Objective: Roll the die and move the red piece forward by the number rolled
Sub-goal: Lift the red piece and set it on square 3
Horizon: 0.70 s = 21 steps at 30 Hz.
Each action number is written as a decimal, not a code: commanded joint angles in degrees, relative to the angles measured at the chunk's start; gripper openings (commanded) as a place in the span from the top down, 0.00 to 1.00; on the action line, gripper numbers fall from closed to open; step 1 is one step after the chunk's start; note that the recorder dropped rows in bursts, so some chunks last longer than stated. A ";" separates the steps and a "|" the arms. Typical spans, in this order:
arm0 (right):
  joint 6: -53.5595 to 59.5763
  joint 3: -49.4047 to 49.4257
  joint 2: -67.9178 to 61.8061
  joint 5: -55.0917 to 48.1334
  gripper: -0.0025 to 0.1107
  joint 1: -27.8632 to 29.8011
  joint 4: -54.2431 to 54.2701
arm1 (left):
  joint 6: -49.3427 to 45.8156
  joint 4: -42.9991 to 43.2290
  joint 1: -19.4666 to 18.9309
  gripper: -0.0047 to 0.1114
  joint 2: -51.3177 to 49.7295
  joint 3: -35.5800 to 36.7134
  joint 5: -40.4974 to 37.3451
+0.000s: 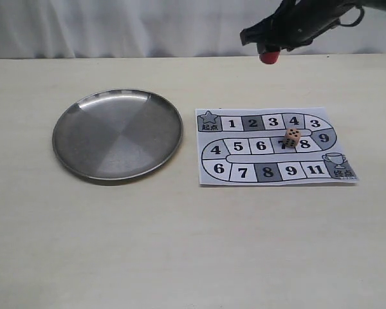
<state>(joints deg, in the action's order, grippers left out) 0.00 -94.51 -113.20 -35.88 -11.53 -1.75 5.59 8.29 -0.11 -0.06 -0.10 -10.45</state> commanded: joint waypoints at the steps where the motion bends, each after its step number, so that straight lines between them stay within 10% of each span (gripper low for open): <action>1: 0.00 0.30 0.10 -1.90 0.94 2.17 -0.18 | 0.05 0.00 0.14 0.96 0.06 0.10 0.51; 21: 0.00 0.16 -18.18 -4.55 0.94 2.70 -0.18 | 0.05 0.00 0.14 0.96 0.06 0.10 0.51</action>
<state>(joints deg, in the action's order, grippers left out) 0.00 -94.64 -129.89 -39.21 -9.22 -1.75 5.59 8.29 -0.11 -0.06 -0.10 -10.45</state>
